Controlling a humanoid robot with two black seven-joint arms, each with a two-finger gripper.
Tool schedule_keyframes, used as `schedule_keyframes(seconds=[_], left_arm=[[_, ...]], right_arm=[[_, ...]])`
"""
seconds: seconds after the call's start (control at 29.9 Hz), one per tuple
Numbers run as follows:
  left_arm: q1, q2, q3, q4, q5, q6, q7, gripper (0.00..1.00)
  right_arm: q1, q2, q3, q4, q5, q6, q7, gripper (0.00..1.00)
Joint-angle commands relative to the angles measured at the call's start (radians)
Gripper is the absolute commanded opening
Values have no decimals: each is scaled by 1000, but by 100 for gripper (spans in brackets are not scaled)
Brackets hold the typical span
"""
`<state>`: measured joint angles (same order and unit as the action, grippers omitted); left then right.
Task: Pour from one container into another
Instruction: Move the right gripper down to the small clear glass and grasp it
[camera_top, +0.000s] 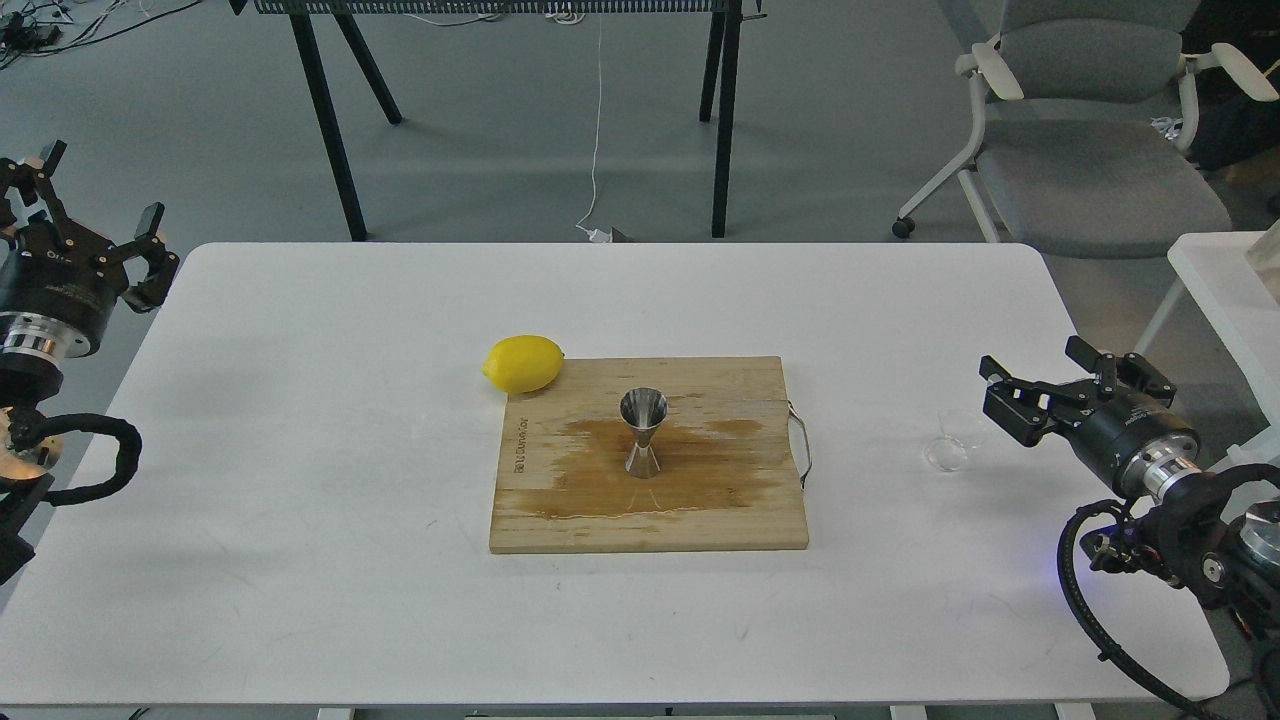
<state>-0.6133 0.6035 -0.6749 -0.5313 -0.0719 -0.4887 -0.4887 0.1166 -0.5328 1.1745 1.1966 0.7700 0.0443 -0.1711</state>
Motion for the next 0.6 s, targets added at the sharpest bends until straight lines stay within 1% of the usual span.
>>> schedule_keyframes(seconds=[0.0, 0.2, 0.37, 0.57], left_arm=[[3, -11, 0, 10, 0, 0, 0, 90], [4, -21, 0, 11, 1, 0, 0, 91], [3, -21, 0, 11, 1, 0, 0, 91], [4, -21, 1, 11, 3, 0, 0, 91]], right_arm=[[-8, 7, -24, -9, -8, -1, -1, 99], [-12, 57, -26, -86, -9, 0, 1, 99], [-12, 66, -27, -123, -11, 6, -2, 99], [-8, 105, -44, -150, -32, 25, -4, 99]])
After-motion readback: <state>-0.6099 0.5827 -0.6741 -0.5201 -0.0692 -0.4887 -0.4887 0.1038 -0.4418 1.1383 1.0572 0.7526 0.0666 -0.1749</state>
